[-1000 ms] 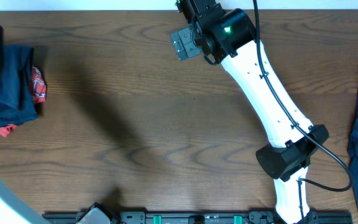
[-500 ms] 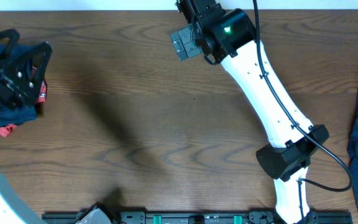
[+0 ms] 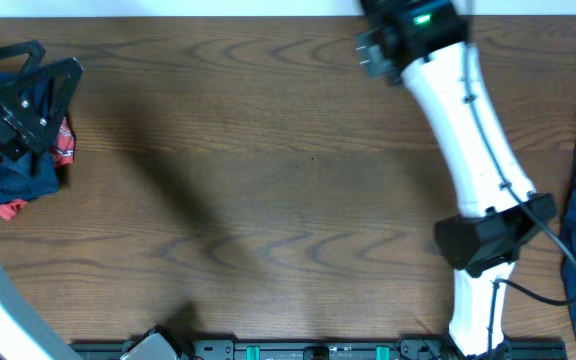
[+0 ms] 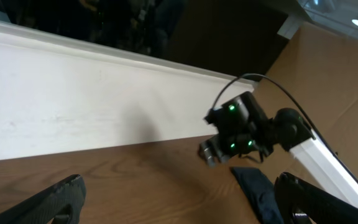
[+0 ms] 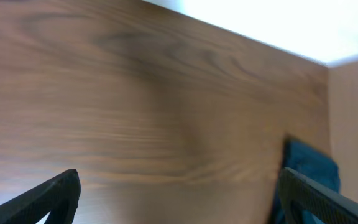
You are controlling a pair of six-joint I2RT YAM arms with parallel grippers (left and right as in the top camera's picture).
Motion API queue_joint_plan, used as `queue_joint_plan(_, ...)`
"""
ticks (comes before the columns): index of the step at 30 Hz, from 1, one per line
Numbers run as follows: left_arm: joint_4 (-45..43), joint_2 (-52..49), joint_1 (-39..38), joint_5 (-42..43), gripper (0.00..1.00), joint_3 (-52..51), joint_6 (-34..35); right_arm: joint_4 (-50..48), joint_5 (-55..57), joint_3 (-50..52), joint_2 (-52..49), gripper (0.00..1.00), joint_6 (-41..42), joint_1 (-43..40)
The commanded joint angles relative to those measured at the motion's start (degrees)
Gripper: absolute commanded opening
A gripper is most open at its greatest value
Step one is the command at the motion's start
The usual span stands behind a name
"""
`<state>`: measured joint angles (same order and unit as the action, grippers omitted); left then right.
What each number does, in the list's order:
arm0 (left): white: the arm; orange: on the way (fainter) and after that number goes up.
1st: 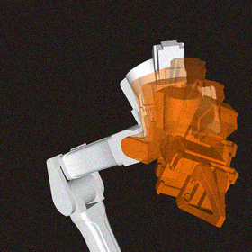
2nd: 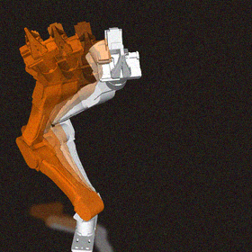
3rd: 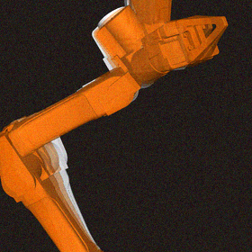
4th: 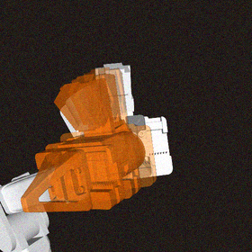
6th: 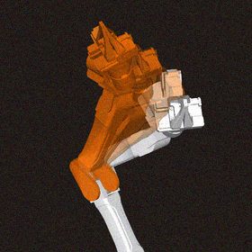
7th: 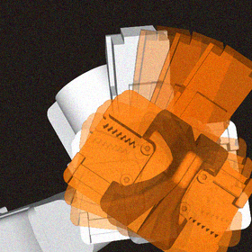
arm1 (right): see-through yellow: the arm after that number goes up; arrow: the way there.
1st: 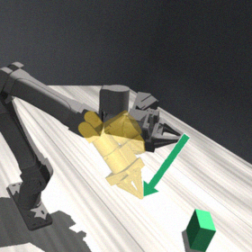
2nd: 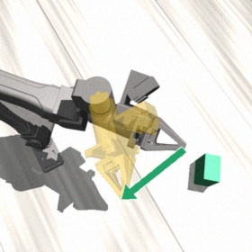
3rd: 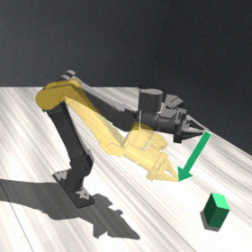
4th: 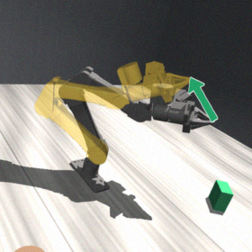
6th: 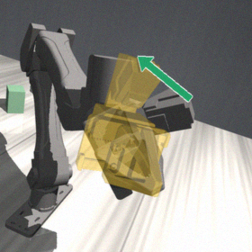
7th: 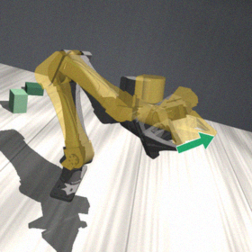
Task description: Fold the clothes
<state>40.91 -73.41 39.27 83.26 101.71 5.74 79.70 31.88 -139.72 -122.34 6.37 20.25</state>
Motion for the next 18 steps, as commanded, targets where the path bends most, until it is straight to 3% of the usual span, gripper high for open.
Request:
queue_joint_plan(1, 0.02, -0.81, -0.26, 0.92, 0.98, 0.26, -0.79, 0.90, -2.54, -0.11, 3.87, 0.99, 2.16, -6.05)
queue_joint_plan(10, 0.00, -1.14, -2.14, 0.44, 0.98, 0.24, -0.79, -0.17, -18.71, -0.11, 7.28, 0.99, 2.16, -19.15)
queue_joint_plan(15, 0.02, -1.18, -4.52, -0.42, 0.98, 0.20, -0.79, -0.24, -21.22, -0.11, 7.21, 0.99, 2.16, -22.53)
queue_joint_plan(18, 2.38, -1.03, -4.85, -8.98, 0.98, 0.20, 1.11, -0.20, -21.22, -0.11, 7.21, 0.99, 2.16, -23.37)
